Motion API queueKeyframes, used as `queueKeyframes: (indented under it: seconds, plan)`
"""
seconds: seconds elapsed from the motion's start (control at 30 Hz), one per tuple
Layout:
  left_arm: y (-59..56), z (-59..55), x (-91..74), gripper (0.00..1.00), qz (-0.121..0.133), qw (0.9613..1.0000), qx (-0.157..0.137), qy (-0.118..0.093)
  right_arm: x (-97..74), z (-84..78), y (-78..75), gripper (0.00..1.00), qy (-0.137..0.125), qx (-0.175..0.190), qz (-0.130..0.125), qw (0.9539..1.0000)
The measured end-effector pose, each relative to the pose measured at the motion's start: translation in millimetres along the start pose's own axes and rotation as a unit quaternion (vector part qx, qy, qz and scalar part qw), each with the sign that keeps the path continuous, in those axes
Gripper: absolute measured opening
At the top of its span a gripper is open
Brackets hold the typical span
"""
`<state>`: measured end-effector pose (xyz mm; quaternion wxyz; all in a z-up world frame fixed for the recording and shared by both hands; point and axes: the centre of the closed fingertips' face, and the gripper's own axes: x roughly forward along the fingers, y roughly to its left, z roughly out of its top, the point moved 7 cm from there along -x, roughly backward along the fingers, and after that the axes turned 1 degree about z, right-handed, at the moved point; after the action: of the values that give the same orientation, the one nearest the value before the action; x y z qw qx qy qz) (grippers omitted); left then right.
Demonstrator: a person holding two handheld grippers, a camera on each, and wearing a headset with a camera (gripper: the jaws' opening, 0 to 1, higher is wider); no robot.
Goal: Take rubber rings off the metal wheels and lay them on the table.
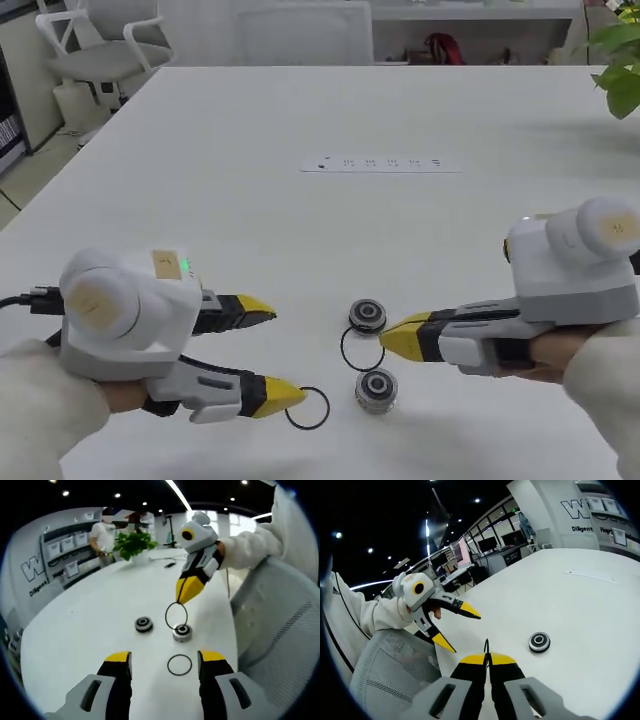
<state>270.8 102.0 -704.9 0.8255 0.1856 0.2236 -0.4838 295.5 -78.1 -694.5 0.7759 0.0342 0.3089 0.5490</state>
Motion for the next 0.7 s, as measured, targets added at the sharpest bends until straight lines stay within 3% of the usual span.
queueKeyframes:
  seconds: [0.3,0.7]
  plan:
    - [-7.9,-11.5,-7.9,0.56,-0.012,0.9997,-0.018,0.012,9.2,0.5,9.0,0.0,0.009,-0.011,0.018,0.9997]
    - [-14.9,-20.8,-9.7,0.65,-0.022,0.9989,-0.029,0.028,25.9,-11.8,26.9,0.0,0.051,-0.032,0.045,0.9972]
